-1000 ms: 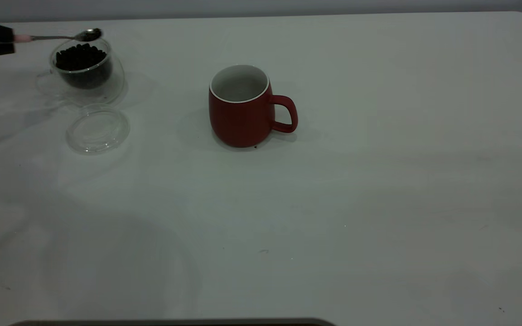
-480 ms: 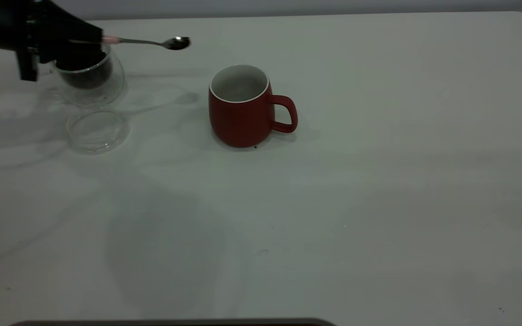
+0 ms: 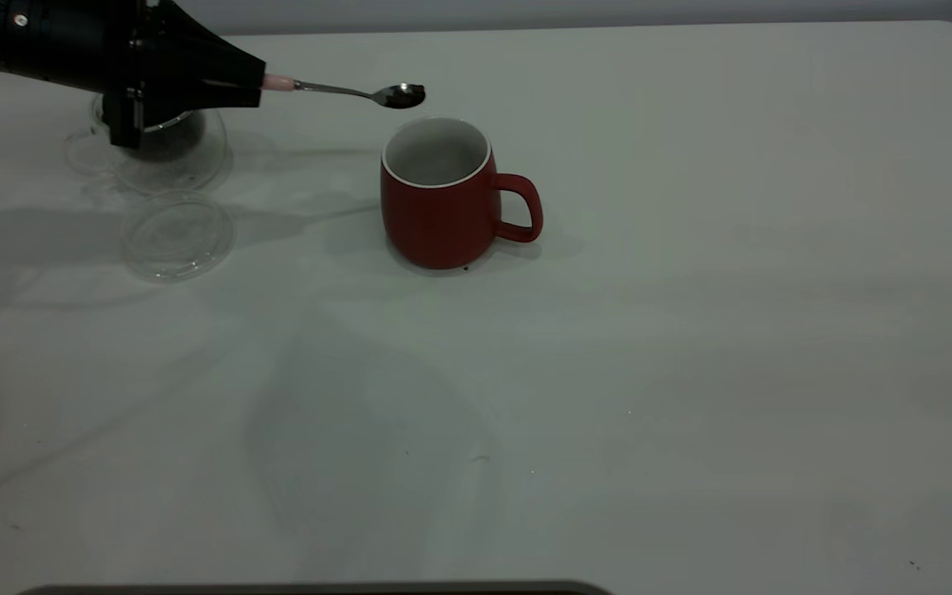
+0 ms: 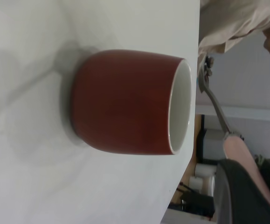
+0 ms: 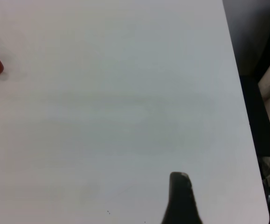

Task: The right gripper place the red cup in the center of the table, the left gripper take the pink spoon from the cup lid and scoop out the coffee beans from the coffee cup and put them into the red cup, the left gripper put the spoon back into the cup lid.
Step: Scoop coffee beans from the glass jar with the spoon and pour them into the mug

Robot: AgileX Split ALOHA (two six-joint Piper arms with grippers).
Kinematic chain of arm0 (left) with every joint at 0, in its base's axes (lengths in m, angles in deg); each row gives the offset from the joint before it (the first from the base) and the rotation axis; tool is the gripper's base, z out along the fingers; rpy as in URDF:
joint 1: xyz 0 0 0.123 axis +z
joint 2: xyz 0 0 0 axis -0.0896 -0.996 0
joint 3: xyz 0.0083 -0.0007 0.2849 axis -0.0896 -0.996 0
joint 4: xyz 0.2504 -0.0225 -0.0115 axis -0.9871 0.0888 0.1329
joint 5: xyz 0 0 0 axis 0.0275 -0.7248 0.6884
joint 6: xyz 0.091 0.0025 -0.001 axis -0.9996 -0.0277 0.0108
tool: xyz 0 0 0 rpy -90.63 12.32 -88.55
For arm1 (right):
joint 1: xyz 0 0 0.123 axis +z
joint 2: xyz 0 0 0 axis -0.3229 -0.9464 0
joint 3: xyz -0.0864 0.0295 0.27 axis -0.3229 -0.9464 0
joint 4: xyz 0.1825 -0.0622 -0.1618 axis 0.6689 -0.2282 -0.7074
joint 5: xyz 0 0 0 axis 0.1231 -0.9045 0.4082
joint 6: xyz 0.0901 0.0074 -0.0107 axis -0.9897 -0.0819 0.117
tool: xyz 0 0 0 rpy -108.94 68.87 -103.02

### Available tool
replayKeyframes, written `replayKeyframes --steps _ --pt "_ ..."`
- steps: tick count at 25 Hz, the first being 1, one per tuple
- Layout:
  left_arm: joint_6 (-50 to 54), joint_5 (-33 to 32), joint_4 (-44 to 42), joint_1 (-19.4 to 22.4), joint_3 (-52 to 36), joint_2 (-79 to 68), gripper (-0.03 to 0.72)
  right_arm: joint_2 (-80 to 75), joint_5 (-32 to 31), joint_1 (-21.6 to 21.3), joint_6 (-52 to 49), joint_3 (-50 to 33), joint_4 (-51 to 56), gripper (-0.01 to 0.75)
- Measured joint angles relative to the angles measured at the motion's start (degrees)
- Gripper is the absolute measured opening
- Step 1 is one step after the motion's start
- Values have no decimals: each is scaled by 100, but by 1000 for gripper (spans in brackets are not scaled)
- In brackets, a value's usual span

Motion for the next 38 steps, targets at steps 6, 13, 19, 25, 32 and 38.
replayKeyframes --steps 6,13,19,25,32,38 --pt "-298 -7 0 -211 0 0 123 0 0 0 0 0 0 581" --pt "-812 -7 -6 -224 0 0 123 0 0 0 0 0 0 581" --pt "-1540 -7 -199 -224 0 0 123 0 0 0 0 0 0 581" --pt "-2474 64 -261 -224 0 0 123 0 0 0 0 0 0 581" --pt "-3739 501 -186 -224 0 0 123 0 0 0 0 0 0 581" --pt "-3994 362 103 -224 0 0 123 0 0 0 0 0 0 581"
